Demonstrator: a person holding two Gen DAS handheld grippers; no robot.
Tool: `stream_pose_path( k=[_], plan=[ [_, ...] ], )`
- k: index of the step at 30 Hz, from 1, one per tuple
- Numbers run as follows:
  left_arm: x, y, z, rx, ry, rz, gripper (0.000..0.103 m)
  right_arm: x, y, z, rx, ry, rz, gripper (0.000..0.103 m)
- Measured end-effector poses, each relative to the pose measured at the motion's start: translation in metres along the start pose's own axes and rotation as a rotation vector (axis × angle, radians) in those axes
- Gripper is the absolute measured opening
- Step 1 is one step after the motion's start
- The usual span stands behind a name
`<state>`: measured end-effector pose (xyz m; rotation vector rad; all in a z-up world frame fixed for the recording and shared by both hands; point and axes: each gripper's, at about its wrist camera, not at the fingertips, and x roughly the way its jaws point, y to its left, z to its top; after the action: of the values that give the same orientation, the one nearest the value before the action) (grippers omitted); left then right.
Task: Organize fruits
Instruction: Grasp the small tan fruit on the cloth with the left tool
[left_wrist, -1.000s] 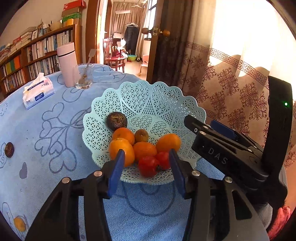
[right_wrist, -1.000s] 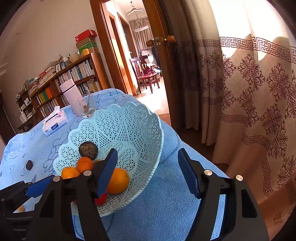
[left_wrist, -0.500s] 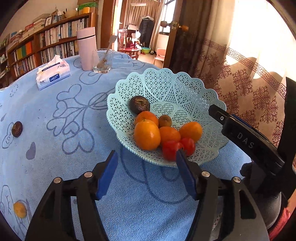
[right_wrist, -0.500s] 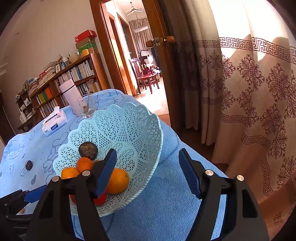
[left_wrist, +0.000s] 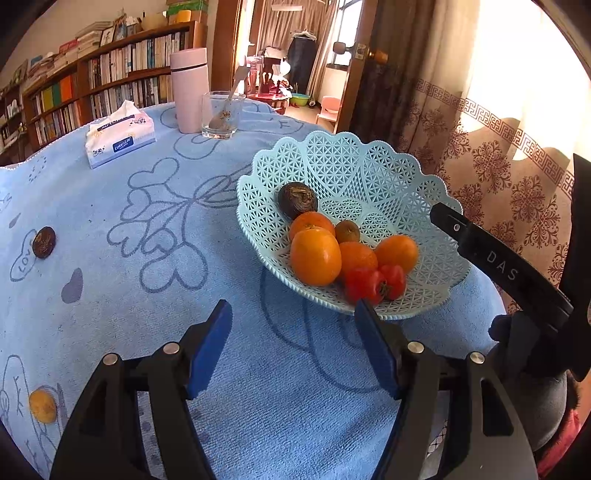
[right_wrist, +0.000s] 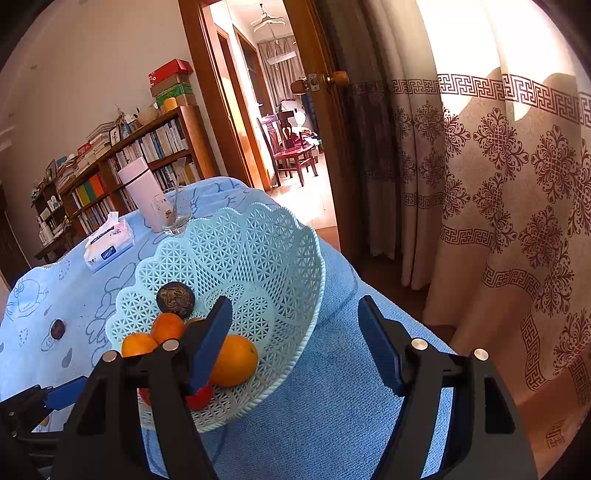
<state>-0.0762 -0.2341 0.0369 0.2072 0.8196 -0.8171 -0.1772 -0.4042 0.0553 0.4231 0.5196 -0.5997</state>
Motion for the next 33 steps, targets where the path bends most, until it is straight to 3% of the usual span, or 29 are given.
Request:
stream_pose_path(
  k=[14,26,29,33],
  plan=[
    [-0.015,0.026,-0.015,-0.048,-0.005,0.038,0.069,0.0,-0.003,0.0,0.003,-0.008,-0.012,0.072],
    [-0.055,0.092,-0.039,-0.165,-0.057,0.19,0.069,-0.021,0.011,-0.003,-0.052,-0.056,-0.035,0.073],
    [-0.065,0.107,-0.047,-0.183,-0.06,0.232,0.069,-0.022,0.014,-0.006,-0.055,-0.046,-0.027,0.081],
    [-0.071,0.121,-0.06,-0.201,-0.044,0.256,0.069,-0.029,0.023,-0.009,-0.079,-0.059,-0.025,0.081]
  ],
)
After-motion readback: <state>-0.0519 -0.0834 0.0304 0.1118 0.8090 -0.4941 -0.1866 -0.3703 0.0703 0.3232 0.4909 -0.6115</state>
